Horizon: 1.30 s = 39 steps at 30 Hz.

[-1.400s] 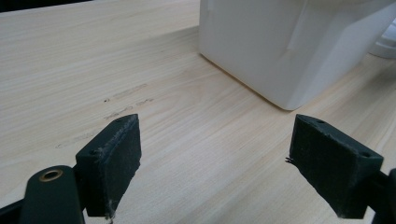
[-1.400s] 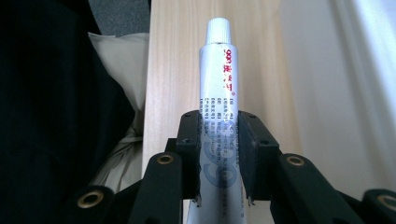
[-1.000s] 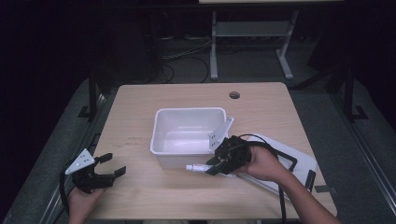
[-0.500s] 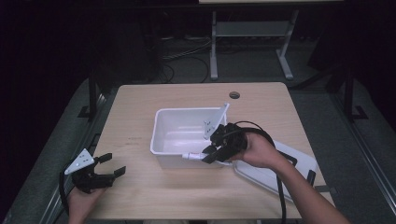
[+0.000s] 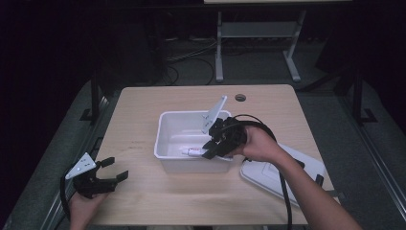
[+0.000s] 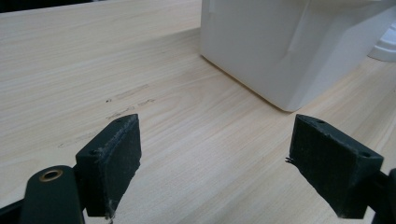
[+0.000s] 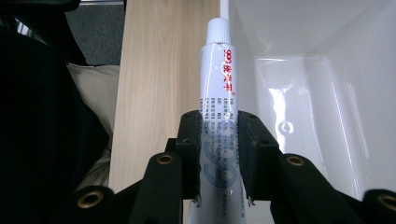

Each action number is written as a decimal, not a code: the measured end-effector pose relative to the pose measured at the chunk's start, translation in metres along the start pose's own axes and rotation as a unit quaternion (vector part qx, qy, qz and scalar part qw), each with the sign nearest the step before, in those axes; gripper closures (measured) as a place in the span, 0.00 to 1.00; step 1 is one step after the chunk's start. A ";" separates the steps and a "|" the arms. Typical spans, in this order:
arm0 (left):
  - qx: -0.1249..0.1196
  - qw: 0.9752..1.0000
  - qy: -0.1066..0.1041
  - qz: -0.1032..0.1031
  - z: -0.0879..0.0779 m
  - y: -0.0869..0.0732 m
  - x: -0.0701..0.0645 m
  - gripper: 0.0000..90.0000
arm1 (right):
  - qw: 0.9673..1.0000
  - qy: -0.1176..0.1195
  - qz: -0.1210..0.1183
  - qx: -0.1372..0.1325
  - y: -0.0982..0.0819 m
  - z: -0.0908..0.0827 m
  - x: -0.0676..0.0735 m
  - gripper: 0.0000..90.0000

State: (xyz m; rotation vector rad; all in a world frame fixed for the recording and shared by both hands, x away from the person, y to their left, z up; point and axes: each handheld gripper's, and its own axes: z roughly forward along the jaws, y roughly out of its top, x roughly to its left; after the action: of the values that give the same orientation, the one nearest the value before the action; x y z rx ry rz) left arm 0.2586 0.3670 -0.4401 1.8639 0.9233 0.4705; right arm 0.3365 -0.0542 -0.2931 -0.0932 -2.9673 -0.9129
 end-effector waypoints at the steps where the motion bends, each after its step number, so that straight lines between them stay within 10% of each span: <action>1: 0.000 1.000 0.000 0.000 0.000 0.000 0.000 0.18 | 1.000 -0.001 -0.001 0.001 0.001 0.000 -0.001 0.79; 39: -0.002 1.000 0.000 -0.002 -0.002 -0.001 0.002 0.18 | 1.000 0.002 0.010 0.021 0.017 0.012 -0.038 0.79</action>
State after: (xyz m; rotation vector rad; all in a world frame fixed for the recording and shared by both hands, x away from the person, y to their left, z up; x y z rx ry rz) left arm 0.2584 0.3694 -0.4403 1.8572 0.9256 0.4705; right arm 0.3750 -0.0357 -0.2953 -0.1200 -2.9738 -0.8472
